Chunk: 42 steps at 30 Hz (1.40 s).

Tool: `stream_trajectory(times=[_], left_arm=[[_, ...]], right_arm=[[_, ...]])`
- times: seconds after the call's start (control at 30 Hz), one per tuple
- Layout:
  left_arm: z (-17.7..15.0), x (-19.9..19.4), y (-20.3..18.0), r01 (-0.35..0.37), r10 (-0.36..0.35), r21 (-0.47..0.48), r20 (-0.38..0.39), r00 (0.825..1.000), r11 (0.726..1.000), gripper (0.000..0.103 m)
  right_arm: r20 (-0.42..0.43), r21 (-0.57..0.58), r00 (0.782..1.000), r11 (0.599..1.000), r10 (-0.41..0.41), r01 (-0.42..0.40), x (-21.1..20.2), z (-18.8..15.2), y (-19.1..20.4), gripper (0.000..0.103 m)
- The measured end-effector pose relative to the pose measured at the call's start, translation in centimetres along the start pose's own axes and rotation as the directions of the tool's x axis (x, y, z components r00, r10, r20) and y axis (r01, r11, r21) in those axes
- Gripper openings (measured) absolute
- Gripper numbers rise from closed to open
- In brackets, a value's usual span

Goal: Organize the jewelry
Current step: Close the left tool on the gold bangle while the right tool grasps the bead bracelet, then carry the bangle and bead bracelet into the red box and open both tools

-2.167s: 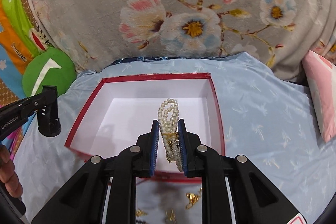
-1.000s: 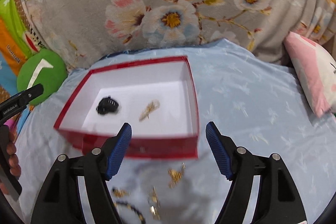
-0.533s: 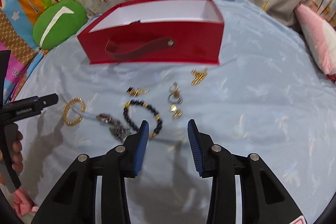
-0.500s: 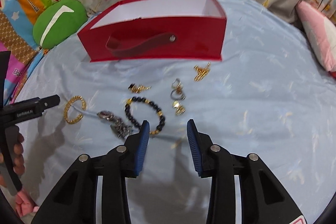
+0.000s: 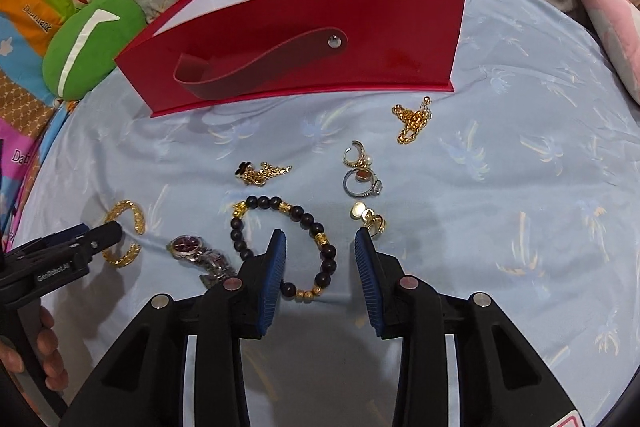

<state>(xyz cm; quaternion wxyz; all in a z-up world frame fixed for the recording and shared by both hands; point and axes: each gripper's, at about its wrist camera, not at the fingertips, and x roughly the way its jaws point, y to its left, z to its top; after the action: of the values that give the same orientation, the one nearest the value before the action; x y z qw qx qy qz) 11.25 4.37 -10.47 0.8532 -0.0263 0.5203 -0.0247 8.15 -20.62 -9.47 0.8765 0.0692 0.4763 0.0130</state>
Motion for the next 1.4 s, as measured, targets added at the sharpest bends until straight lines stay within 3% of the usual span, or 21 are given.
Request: stream_trajectory(times=[0.17, 0.27, 0.37, 0.43, 0.47, 0.63, 0.97, 1.4], left_arm=[[0.1, -0.1, 0.0, -0.012, 0.012, 0.008, 0.011, 1.000, 1.000, 0.055], [0.2, -0.3, -0.3, -0.007, 0.007, 0.027, 0.016, 1.000, 1.000, 0.034], [0.1, -0.4, -0.8, 0.009, -0.009, 0.053, 0.013, 1.000, 0.999, 0.021], [0.0, -0.4, -1.1, 0.024, -0.025, 0.065, 0.009, 1.000, 0.998, 0.005], [0.0, -0.4, -1.2, 0.040, -0.040, 0.067, 0.003, 0.999, 0.997, 0.003], [-0.2, -0.9, -1.4, 0.101, -0.101, 0.066, -0.005, 0.995, 0.993, 0.002], [1.2, -7.2, -1.9, 0.134, -0.145, 0.102, 0.104, 0.984, 0.986, 0.002], [4.6, -12.9, -3.7, 0.119, -0.153, 0.155, 0.230, 0.961, 0.981, 0.003]], right_arm=[[0.000, -0.038, 0.999, 0.999, -0.032, 0.032, 0.5, 0.1, 0.4, 0.029], [-0.002, -0.056, 0.999, 0.997, -0.051, 0.051, 0.6, 0.1, 0.5, 0.016], [-0.003, -0.059, 0.999, 0.997, -0.051, 0.051, 0.6, -0.1, 0.4, 0.010], [-0.005, -0.059, 0.999, 0.997, -0.047, 0.047, 0.5, -0.2, 0.4, 0.008], [-0.005, -0.058, 0.999, 0.997, -0.047, 0.046, 0.5, -0.2, 0.4, 0.008], [0.008, -0.046, 0.999, 0.998, -0.034, 0.034, -0.4, -0.6, 0.3, 0.007], [0.132, -0.016, 0.991, 1.000, -0.009, 0.011, -6.5, 0.4, -0.1, 0.007], [0.311, -0.037, 0.950, 0.999, 0.036, -0.026, -13.8, 4.3, 0.4, 0.007]])
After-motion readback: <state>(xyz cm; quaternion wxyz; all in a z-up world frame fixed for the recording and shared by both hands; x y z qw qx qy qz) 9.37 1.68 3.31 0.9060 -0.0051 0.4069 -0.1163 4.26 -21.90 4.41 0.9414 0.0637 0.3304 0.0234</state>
